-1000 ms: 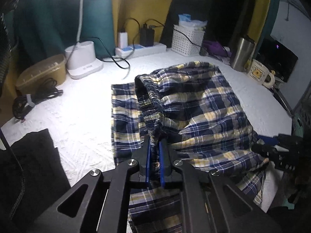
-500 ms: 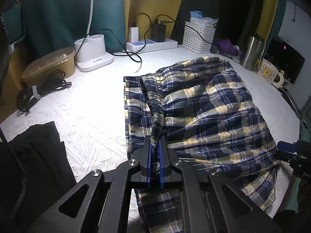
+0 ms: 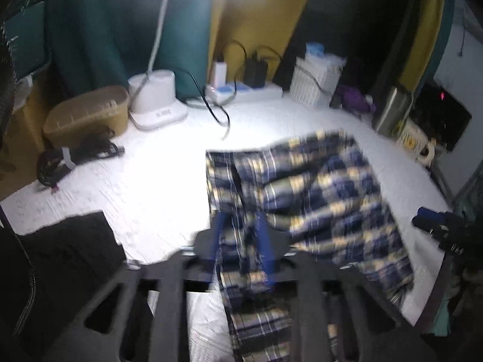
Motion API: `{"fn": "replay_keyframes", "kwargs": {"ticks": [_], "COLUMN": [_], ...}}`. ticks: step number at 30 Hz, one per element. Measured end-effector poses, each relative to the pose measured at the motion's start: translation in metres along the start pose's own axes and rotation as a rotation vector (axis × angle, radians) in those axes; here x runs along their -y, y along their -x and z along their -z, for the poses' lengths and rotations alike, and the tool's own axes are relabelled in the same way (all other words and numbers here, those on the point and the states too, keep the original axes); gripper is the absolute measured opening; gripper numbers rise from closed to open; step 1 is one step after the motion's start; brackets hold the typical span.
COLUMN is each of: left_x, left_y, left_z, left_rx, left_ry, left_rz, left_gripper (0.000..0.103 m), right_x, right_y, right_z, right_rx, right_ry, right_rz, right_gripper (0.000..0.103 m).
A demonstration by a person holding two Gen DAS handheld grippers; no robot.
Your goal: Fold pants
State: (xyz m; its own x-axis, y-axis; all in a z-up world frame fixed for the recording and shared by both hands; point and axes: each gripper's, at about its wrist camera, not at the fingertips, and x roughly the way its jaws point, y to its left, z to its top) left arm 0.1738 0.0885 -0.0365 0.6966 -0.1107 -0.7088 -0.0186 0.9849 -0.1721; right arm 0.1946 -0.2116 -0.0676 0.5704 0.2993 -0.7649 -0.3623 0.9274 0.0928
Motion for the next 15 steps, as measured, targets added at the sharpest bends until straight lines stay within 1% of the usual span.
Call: {"fn": "replay_keyframes", "kwargs": {"ticks": [1,2,7,9,11,15], "left_x": [-0.002,-0.003,0.001,0.003,0.005,0.003], "left_y": [0.003,0.004,-0.015,-0.027,-0.044,-0.063], "left_z": [-0.004,-0.007,-0.021,-0.024,-0.027,-0.031], "left_rx": [0.020,0.028,0.015,0.002,-0.024,-0.057], "left_ry": [0.004,0.001,-0.059,-0.084,-0.105,-0.105], "left_rz": [0.007,0.013,0.029,0.055,0.062,0.086], "left_gripper": [0.047,0.050,0.050,0.050,0.050,0.050], "right_x": [-0.002,-0.003,-0.012,-0.013,-0.014,-0.015], "right_y": [-0.002,-0.004,-0.019,-0.026,-0.034,-0.049], "right_z": [-0.005,-0.010,-0.032,-0.040,-0.048,-0.063], "right_rx": [0.009,0.024,0.039,0.043,0.048,0.050], "right_ry": [0.001,0.001,0.017,0.022,0.030,0.044], "right_rz": [-0.008,-0.020,-0.030,-0.041,-0.048,-0.053], "right_gripper": [0.089,0.092,0.092,0.092,0.092,0.091]}}
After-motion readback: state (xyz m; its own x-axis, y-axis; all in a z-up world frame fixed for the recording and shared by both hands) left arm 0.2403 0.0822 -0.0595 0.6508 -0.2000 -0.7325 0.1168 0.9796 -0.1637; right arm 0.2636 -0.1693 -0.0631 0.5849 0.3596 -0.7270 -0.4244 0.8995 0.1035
